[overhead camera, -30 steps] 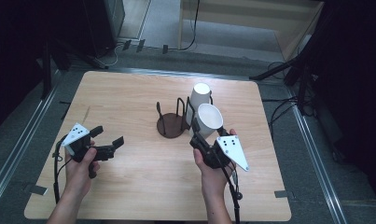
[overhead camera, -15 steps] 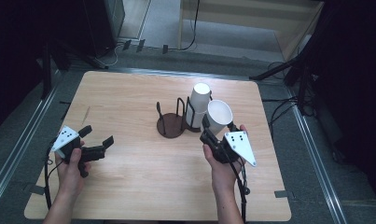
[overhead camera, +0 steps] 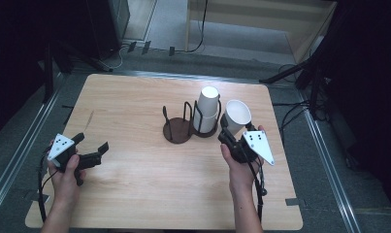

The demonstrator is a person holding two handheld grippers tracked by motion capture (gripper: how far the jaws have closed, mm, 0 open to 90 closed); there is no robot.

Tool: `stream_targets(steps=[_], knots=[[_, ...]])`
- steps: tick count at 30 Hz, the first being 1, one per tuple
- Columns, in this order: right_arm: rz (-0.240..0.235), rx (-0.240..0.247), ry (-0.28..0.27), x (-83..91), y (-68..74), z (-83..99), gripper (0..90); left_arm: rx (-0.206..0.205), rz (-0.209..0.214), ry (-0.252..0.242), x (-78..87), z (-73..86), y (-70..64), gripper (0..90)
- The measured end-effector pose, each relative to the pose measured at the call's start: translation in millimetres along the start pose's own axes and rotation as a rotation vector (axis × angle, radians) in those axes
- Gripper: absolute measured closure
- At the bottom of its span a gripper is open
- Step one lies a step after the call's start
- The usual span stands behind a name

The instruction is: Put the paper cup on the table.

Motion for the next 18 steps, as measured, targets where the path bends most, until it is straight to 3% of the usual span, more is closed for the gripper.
stream_targets(steps=[5,11,18], knots=[[-0.074,0.005,-0.007,-7.8,-2.4,2.7,31.7,0.011,-0.002,-0.015,1.4,2.7,6.0,0.0],[-0.035,0.034,0.003,-15.7,-15.5,8.8,31.8,-0.001,-0.023,-0.006,-1.4,9.7,8.7,0.0],[-0.013,0.075,0.007,-23.7,-32.0,18.3,32.0,0.032,-0.046,-0.006,-2.8,15.4,16.0,0.0]])
Point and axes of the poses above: each handheld gripper's, and its own axes: x roughly backward along the jaws, z roughly out of its underside, y roughly to its left, the point moved 8 cm from there along -x, roughly forward along the jaws, and after that the axes turned 4 degrees about y, right-handed, at the moved point
